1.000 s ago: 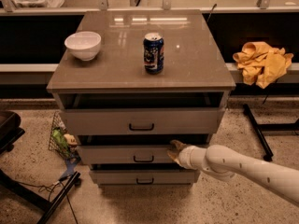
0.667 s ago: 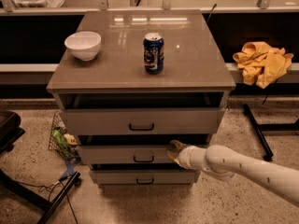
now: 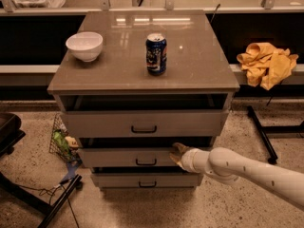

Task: Open middle drawer

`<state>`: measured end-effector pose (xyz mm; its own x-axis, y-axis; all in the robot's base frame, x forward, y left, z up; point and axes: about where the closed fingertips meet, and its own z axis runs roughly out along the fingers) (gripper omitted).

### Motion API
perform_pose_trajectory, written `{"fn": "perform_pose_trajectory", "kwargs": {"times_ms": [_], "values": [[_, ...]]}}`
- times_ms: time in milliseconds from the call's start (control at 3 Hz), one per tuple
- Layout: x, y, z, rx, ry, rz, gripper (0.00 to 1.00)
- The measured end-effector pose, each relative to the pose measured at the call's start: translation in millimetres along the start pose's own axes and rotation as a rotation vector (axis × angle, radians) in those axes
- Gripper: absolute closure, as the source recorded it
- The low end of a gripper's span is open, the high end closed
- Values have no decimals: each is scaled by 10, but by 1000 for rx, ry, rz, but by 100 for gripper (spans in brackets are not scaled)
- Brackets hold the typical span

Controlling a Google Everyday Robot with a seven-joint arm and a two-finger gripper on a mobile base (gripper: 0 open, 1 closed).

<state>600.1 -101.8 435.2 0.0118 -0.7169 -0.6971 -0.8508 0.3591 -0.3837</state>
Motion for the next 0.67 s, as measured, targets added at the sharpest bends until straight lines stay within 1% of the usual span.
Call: {"fn": "perform_pose_trajectory", "kwargs": {"times_ms": [333, 667], "values": [[-2, 0, -1, 0, 0, 0, 100], [-3, 0, 0, 0, 0, 0, 75]]}}
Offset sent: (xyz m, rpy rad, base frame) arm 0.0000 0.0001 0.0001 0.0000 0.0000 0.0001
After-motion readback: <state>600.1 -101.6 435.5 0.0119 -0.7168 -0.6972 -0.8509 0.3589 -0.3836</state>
